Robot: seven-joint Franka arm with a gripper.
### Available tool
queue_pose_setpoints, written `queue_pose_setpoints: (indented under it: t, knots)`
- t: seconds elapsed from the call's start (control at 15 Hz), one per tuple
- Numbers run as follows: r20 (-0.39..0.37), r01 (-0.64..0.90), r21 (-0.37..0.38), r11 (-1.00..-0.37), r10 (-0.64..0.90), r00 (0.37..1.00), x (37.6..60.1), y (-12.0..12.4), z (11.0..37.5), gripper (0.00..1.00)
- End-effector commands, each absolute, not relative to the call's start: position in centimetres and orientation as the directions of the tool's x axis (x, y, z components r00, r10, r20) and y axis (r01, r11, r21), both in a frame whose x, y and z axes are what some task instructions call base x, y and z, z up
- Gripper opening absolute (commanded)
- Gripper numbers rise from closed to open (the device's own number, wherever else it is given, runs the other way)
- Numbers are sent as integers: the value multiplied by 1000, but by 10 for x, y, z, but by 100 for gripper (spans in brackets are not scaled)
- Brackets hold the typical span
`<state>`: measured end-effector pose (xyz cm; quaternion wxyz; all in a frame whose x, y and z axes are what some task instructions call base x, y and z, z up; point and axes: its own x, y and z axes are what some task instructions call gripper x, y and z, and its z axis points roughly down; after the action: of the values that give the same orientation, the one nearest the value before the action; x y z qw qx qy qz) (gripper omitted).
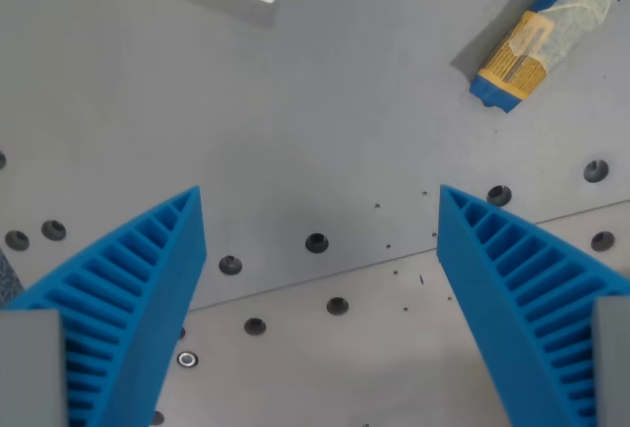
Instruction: Move above the white socket
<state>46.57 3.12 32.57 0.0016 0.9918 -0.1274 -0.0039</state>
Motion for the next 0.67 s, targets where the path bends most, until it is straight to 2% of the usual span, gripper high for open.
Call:
queue_pose_setpoints:
  t: [0.07, 0.67]
  knots:
    - [15, -331, 1, -944, -331, 944, 473, 32, 319, 100]
    - [14, -410, 12, -912, -410, 912, 490, 35, 294, 100]
